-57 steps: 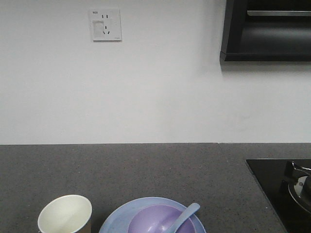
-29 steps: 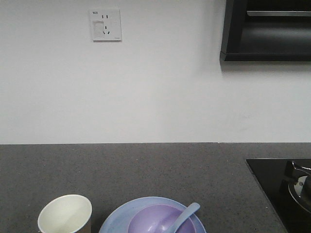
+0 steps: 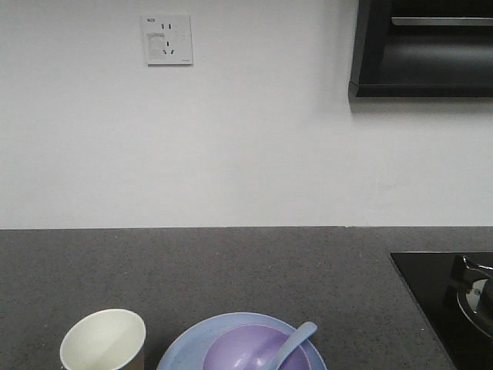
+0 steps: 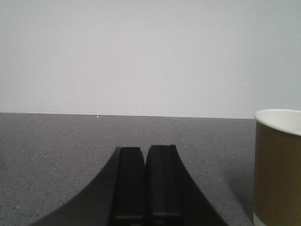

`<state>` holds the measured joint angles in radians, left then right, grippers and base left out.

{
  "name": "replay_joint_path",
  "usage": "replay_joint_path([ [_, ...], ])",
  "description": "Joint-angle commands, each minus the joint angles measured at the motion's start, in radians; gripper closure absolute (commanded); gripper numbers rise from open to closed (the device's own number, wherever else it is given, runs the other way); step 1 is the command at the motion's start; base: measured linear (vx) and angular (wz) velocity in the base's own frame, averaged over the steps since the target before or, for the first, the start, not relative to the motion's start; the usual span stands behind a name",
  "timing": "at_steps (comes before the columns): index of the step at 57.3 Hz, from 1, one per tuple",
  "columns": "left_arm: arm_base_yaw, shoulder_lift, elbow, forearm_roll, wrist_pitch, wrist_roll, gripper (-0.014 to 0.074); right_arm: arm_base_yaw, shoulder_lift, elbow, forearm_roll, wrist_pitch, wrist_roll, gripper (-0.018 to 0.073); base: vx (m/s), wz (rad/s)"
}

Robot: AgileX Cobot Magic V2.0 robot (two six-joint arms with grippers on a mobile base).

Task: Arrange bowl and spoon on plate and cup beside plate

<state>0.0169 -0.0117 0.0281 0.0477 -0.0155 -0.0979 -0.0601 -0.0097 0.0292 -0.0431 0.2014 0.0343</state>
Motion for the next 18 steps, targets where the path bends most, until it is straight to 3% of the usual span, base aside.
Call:
replay_joint_path([
  [1, -0.002, -0.004, 0.026, -0.009, -0.084, -0.001, 0.0603, 0.000, -0.021, 0.017, -0.008, -0.077, -0.007, 0.0571, 0.00, 0.00],
  [18, -0.002, -0.004, 0.026, -0.009, -0.084, -0.001, 0.0603, 0.000, -0.021, 0.017, -0.006, -0.079, -0.007, 0.0571, 0.00, 0.00],
])
